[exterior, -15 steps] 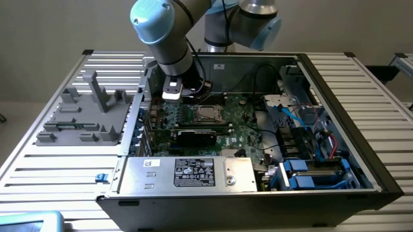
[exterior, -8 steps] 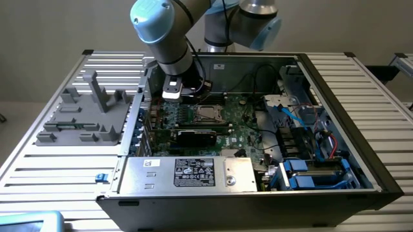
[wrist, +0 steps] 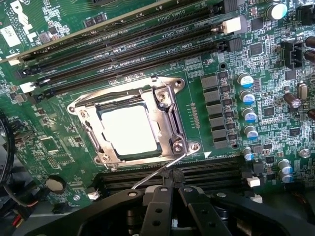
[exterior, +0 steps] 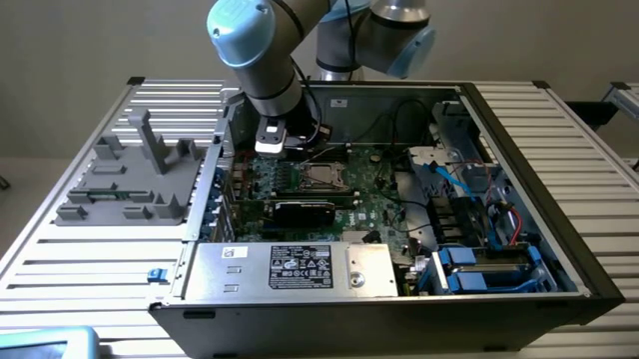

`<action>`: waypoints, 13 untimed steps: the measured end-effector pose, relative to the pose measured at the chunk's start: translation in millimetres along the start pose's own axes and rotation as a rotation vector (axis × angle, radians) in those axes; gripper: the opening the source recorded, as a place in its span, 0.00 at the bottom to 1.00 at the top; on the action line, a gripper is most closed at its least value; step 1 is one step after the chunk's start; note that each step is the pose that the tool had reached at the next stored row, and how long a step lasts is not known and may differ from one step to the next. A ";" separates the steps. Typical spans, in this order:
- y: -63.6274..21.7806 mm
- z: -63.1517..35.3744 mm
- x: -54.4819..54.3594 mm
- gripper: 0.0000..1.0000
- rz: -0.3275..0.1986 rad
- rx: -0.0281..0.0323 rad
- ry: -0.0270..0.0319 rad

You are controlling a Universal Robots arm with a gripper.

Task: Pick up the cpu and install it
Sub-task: 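Install the first cpu locking lever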

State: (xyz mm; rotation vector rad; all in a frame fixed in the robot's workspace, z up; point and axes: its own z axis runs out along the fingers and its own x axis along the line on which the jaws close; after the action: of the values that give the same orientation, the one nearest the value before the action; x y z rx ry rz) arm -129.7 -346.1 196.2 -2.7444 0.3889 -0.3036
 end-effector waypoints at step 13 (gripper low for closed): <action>1.4 4.3 2.5 0.11 0.002 -0.0037 0.0017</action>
State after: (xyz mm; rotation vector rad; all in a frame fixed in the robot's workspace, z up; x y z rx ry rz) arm -126.5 -346.7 192.2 -2.7475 0.3928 -0.3051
